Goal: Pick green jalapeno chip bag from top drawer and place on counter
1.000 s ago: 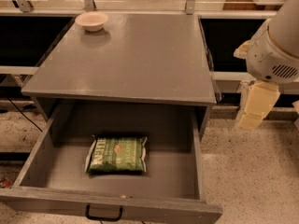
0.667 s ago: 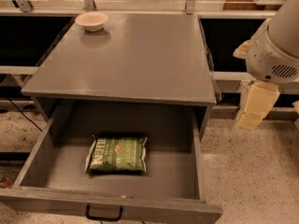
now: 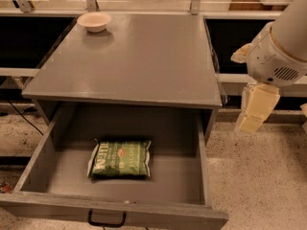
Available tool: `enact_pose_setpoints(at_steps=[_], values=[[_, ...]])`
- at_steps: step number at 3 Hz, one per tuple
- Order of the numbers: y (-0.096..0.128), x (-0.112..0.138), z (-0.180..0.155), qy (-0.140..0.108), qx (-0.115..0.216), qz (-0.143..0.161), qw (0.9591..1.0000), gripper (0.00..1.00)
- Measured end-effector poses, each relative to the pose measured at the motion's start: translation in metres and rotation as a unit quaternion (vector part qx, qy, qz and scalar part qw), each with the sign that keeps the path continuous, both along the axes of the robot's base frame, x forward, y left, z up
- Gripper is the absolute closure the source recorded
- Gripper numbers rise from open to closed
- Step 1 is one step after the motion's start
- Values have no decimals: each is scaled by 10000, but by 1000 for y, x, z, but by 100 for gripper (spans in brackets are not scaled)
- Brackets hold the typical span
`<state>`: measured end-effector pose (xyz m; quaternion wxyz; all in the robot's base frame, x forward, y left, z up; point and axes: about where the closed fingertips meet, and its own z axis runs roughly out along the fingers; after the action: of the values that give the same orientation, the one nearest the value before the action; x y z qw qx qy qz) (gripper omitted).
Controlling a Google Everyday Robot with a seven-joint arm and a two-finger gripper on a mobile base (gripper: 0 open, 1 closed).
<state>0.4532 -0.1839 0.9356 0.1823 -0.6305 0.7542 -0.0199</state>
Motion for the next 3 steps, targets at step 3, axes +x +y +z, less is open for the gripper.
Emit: enact_pose_setpoints(at_steps=[3], values=[[36,7,-28,288,234,501,9981,0]])
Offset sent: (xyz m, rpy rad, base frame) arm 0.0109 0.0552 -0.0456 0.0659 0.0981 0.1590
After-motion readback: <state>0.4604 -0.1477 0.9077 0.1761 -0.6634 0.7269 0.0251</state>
